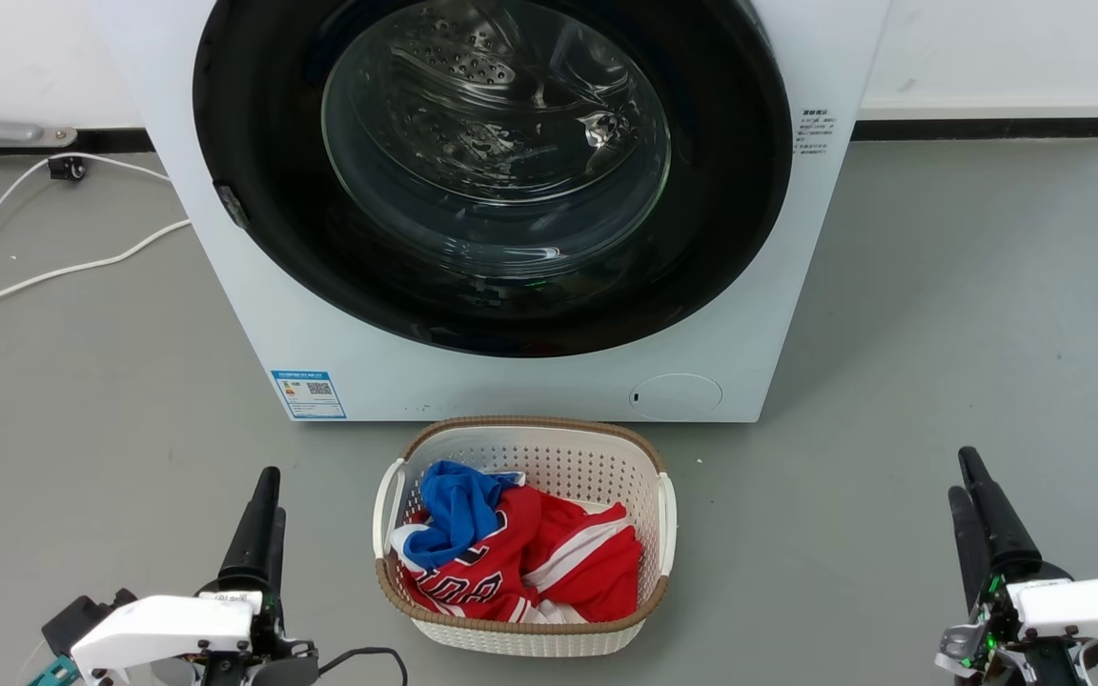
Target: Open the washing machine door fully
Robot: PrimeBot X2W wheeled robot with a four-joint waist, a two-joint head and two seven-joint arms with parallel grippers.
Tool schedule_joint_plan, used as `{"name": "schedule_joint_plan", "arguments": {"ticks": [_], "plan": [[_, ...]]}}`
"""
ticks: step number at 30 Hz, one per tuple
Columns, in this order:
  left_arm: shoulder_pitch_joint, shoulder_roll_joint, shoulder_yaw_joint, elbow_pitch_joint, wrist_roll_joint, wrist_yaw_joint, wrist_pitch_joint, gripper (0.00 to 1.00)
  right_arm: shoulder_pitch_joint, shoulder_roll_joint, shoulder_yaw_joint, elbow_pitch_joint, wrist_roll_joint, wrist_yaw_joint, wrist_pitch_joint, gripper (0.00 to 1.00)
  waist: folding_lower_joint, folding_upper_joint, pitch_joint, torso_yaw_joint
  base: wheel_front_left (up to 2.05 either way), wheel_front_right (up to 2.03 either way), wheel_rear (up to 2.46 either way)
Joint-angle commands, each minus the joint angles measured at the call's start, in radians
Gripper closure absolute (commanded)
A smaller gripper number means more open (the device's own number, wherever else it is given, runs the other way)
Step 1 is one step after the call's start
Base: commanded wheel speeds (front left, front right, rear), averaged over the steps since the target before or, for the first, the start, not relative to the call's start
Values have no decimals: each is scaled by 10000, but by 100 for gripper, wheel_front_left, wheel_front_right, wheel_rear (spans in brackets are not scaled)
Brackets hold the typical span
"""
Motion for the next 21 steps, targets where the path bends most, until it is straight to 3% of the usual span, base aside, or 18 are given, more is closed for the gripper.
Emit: {"name": "schedule_joint_plan", "arguments": {"ticks": [1,13,21], "plan": [[-153,14,-18,-328,510,75,-116,0,-82,-16,-21,-364,-548,15,-116,0,0,-1,5,-1,0,0,0],[-11,17,-489,-882,3434,842,-638,0,152,-7,238,-1343,-4037,16,-625,0,0,-1,37,10,0,0,0],[35,19,-807,-1101,4950,1060,-945,0,334,-1,405,-1681,-5882,17,-924,0,0,-1,38,19,0,0,0]]}}
